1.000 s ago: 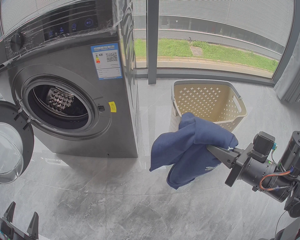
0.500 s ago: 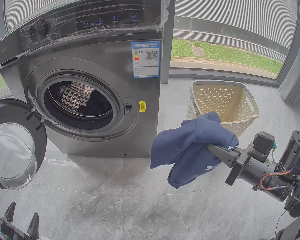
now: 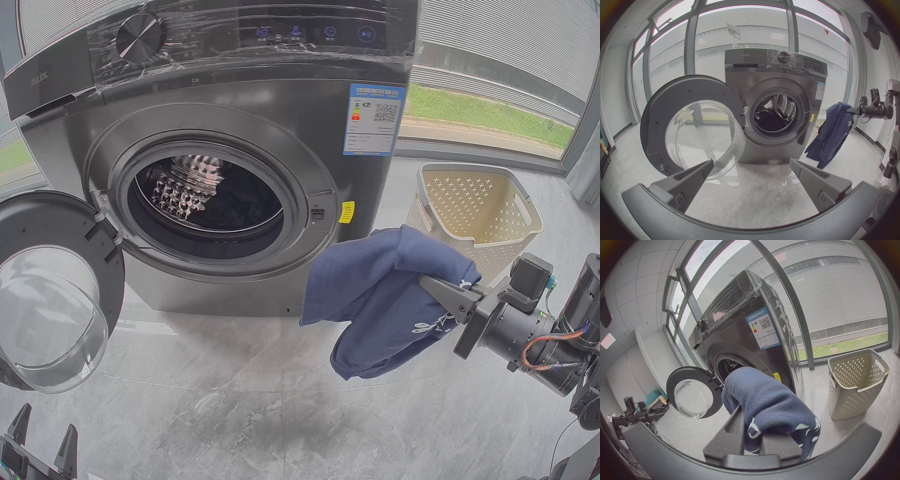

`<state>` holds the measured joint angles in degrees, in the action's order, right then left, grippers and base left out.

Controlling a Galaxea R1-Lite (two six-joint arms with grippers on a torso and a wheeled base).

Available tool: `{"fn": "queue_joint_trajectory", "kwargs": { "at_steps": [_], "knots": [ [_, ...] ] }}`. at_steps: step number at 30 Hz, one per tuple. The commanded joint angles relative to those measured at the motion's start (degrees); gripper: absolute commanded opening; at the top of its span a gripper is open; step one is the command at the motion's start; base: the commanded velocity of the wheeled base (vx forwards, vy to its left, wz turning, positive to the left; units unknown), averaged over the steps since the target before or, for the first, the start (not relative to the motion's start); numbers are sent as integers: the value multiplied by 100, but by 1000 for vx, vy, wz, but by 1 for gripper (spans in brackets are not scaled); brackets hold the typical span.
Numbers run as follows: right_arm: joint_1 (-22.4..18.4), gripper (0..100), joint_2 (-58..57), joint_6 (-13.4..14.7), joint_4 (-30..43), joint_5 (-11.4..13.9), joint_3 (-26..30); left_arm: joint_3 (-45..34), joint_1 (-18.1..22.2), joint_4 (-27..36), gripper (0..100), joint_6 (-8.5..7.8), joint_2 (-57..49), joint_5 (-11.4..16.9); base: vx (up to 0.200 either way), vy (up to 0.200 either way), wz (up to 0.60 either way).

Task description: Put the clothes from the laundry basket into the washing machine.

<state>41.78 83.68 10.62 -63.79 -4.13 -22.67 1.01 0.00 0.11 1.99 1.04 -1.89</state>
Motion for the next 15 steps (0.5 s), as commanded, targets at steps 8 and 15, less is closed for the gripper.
{"fn": "queue_joint_trajectory", "kwargs": {
  "at_steps": [8,15],
  "knots": [
    [-73,0,8,2,-2,-17,-44,-84,-9,-2,100,-5,-60,-4,0,0,0],
    [-73,0,8,10,-2,-17,-44,-84,0,-2,100,-5,-60,-4,-200,0,0]
  ]
}}
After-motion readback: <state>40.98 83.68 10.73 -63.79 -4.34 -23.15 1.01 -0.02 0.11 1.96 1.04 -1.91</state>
